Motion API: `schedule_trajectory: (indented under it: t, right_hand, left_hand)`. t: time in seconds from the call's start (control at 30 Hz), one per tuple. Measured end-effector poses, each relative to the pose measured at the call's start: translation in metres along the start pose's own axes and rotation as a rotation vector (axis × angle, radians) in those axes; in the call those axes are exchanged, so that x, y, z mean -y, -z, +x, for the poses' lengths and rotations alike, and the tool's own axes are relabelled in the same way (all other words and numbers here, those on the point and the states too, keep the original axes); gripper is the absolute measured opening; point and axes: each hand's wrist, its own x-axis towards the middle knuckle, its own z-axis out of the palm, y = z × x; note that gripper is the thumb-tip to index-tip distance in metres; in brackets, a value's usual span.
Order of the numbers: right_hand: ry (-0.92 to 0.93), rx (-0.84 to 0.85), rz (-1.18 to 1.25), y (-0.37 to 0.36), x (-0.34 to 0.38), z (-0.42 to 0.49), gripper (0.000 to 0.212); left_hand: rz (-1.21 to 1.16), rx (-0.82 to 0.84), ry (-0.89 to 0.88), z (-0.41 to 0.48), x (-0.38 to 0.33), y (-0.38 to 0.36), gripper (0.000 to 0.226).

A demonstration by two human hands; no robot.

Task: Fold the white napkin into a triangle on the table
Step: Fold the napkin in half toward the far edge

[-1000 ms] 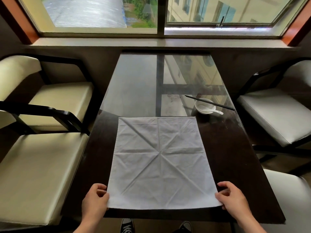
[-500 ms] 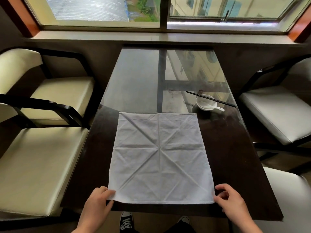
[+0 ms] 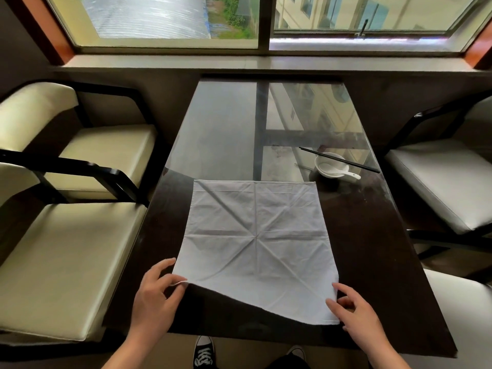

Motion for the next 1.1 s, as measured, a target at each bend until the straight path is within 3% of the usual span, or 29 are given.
schedule_trajectory:
  t: [0.17, 0.3, 0.37, 0.43, 0.5, 0.6, 0.7, 0.8, 0.9, 1.1]
  right_hand:
    - [-0.013, -0.008, 0.097, -0.007, 0.004, -0.009, 0.046]
    - [-0.010, 0.084, 0.130, -0.012, 0.006, -0.015, 0.049]
    - [0.085, 0.158, 0.034, -0.011, 0.008, -0.023, 0.068]
    - [0.202, 0.224, -0.234, -0.013, 0.009, -0.028, 0.084]
    - [0.328, 0.115, -0.348, -0.020, 0.007, -0.027, 0.075]
    - [0.453, -0.178, -0.330, -0.021, 0.011, -0.019, 0.040]
    - [0.514, -0.305, -0.355, -0.008, 0.021, -0.008, 0.031]
    - [0.622, -0.323, -0.437, 0.015, 0.031, -0.004, 0.032]
    - [0.722, -0.286, -0.440, 0.037, 0.040, 0.000, 0.034]
    - [0.588, -0.137, -0.254, 0.051, 0.056, 0.003, 0.043]
  left_hand:
    - [-0.068, -0.039, -0.040, 0.014, -0.012, 0.007, 0.017]
    - [-0.130, -0.080, 0.000, 0.023, -0.015, 0.009, 0.020]
    - [-0.153, -0.085, 0.001, 0.026, -0.016, 0.009, 0.020]
    - [-0.160, -0.085, -0.009, 0.028, -0.015, 0.011, 0.020]
    - [-0.163, -0.073, -0.016, 0.031, -0.014, 0.012, 0.020]
    - [-0.183, -0.069, -0.015, 0.032, -0.013, 0.011, 0.022]
    - [-0.191, -0.081, -0.003, 0.033, -0.012, 0.014, 0.026]
    - [-0.197, -0.084, 0.011, 0.035, -0.007, 0.020, 0.028]
    - [-0.222, -0.092, 0.029, 0.036, -0.003, 0.024, 0.011]
    - [-0.238, -0.051, 0.014, 0.041, 0.008, 0.024, 0.010]
